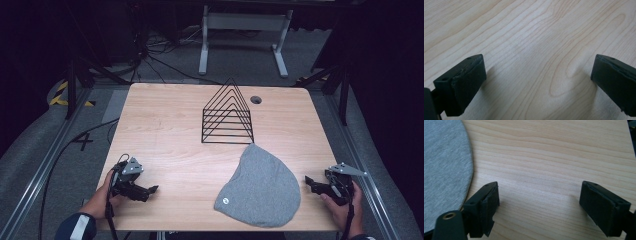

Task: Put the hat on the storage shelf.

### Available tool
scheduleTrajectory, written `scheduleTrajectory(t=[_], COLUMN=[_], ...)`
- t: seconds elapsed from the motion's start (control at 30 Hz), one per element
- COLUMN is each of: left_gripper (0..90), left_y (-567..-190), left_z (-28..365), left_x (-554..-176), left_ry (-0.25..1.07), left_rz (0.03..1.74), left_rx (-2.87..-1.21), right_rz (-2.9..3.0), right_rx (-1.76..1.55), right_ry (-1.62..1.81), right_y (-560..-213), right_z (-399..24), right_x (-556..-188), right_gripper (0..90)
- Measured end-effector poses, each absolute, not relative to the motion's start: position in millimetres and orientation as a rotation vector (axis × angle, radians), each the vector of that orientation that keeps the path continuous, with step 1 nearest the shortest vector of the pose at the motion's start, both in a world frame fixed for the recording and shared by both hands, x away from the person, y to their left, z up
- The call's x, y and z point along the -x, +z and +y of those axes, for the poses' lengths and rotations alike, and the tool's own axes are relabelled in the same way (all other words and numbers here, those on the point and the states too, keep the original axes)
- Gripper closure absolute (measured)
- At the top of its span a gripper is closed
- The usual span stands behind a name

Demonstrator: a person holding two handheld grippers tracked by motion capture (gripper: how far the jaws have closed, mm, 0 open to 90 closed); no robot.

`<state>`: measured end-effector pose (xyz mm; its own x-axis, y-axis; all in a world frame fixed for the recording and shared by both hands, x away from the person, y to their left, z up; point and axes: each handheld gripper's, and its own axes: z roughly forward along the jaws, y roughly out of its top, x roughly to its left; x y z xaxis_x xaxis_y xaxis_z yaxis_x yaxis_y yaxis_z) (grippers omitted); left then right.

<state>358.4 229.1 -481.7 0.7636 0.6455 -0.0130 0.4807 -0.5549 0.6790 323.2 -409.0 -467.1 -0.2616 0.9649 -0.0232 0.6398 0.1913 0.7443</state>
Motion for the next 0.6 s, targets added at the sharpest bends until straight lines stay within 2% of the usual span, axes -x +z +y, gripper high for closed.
scheduleTrajectory(t=[0.33, 0.4, 0.47, 0.6], left_gripper=[0.8, 4.5, 15.6, 17.3], left_y=[-481.6, -480.6, -479.1, -478.6], left_z=[227.0, 229.0, 231.9, 227.0], left_x=[-366.6, -367.8, -370.2, -372.2], left_ry=[0.266, 0.267, 0.27, 0.276], left_rz=[0.703, 0.714, 0.73, 0.729], left_rx=[-2.303, -2.285, -2.262, -2.266], right_rz=[2.06, 2.064, 2.013, 2.052], right_rx=[-1.416, -1.405, -1.34, -1.293], right_ry=[0.896, 0.922, 1.017, 1.059], right_y=[-466.2, -465.1, -459.7, -445.0], right_z=[-405.8, -407.3, -410.9, -406.9], right_x=[-321.0, -320.2, -312.8, -316.2], right_gripper=[21.5, 25.8, 35.6, 40.3])
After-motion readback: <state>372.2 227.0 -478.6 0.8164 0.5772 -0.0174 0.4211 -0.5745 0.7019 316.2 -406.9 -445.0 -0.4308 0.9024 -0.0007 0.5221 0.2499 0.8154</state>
